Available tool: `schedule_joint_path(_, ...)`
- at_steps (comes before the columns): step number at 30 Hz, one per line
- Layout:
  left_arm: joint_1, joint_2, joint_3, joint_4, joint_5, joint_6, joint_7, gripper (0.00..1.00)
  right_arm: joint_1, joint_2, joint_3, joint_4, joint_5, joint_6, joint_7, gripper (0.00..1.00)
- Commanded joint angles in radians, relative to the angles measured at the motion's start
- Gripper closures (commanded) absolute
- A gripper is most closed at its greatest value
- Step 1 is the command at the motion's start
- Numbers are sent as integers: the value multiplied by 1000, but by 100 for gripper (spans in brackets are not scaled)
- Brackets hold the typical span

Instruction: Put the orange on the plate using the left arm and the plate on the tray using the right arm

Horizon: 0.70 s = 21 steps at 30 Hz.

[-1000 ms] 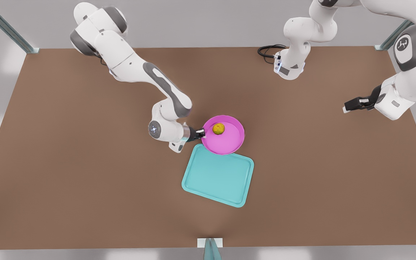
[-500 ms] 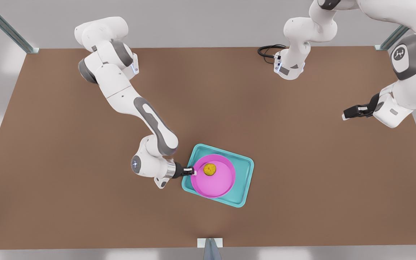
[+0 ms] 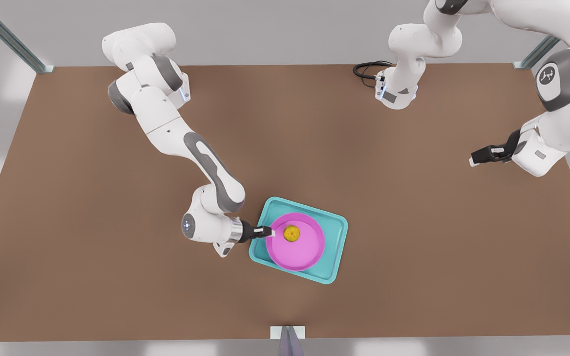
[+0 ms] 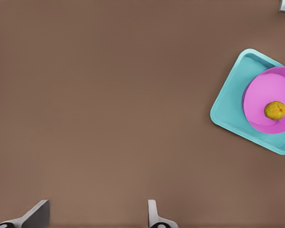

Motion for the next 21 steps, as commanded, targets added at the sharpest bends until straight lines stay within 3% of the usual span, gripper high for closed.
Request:
schedule_joint_path(1, -1, -2, 1, 1, 1, -2, -3, 0, -2, -26, 5, 3, 5, -59, 96, 0)
schedule_joint_path(3, -1, -1, 1, 1, 1, -2, -3, 0, -28, -107, -36, 33, -34, -294, 118, 0)
schedule_joint_path(4, -1, -2, 1, 1, 1, -2, 1, 0, -33, -181, -151, 43, -221, -600, 113, 0)
schedule_joint_path(5, -1, -4, 1, 1, 2, -3, 9, 0, -108, -184, -197, 216, -392, -895, 43, 0)
schedule_joint_path(7, -1, -4, -1, 1, 4, -5, 1, 0, -193, -229, -248, 384, -663, -1139, -173, 0)
schedule_joint_path(10, -2, 2, -7, -1, 4, -12, -5, 0, -179, -476, -229, 372, -874, -1261, -236, 0)
schedule_joint_path(13, -4, 2, -7, -1, 4, -12, -5, 0, -186, -724, -220, 47, -897, -1089, -213, 0)
schedule_joint_path(21, -4, 7, -9, -1, 5, -44, -3, 0, -191, -750, -219, 13, -897, -1083, -198, 0)
